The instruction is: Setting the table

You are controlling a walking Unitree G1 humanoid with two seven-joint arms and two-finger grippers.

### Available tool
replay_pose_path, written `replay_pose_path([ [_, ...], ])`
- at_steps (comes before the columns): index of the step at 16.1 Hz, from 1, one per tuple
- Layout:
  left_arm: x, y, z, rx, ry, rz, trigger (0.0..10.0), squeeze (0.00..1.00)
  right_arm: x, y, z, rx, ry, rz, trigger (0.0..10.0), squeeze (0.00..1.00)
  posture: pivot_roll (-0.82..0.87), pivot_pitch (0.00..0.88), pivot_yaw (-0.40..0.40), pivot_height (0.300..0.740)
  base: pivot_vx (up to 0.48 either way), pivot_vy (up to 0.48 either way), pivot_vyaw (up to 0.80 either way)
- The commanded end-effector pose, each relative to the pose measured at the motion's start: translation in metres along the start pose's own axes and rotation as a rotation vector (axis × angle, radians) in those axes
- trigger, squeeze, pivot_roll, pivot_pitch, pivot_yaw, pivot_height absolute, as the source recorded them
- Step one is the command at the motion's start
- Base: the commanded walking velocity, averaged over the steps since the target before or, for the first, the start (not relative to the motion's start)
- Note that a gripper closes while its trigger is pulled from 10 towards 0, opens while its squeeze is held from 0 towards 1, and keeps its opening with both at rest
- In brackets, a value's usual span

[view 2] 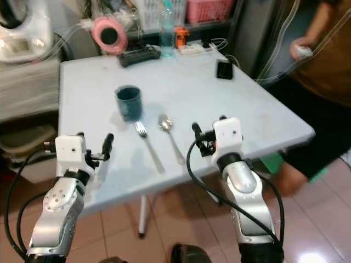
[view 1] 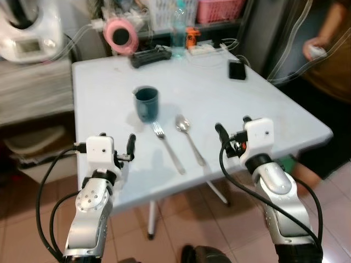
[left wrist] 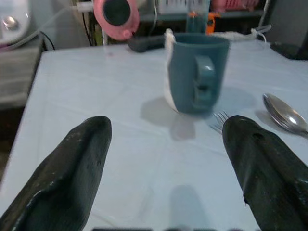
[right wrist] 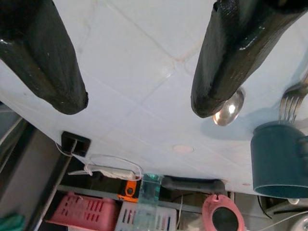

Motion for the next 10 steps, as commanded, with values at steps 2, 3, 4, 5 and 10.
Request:
replay_pose_path([
  [2,0.0018,0.0004,0.0023,0.016,0.015,-0.002,10.0,0.0,0.0059,0.0033,0.0051,0.036,0.002,-0.019,10.0,0.0,-0.02,0.038,-0.012,0.74,0.0,0.0,0.0],
  [3,0.0013,-0.0001,0.002,0.018,0.016,0.0,10.0,0.0,0.0066,0.0029,0.0054,0.037,0.005,-0.026,10.0,0.0,-0.02,0.042,-0.01,0.74,0.0,0.0,0.8],
  [4,0.0009,-0.0005,0.0016,0.018,0.019,0.003,10.0,0.0,0.0069,0.0026,0.0054,0.036,0.001,-0.028,10.0,0.0,-0.02,0.044,-0.008,0.74,0.0,0.0,0.8],
  [5,-0.0001,-0.0019,0.0003,0.013,0.022,0.008,10.0,0.0,0.0064,0.0017,0.0054,0.035,0.003,-0.028,10.0,0.0,-0.02,0.047,-0.005,0.74,0.0,0.0,0.79],
  [10,0.0016,-0.0016,0.0005,0.009,0.019,0.005,10.0,0.0,0.0066,0.0006,0.0071,0.037,0.02,-0.033,10.0,0.0,-0.02,0.061,0.004,0.74,0.0,0.0,0.38],
])
Point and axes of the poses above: a point about 5 cm out from each wrist's last joint towards the gripper, its own y axis pointing out of the wrist towards the gripper, its own x axis along the axis of the wrist's last joint, z = x × y, the point moved 4 cm from there along y, pointing out of the wrist towards the gripper, and after that the axes turned 10 degrees about y, right-handed, at the moved point
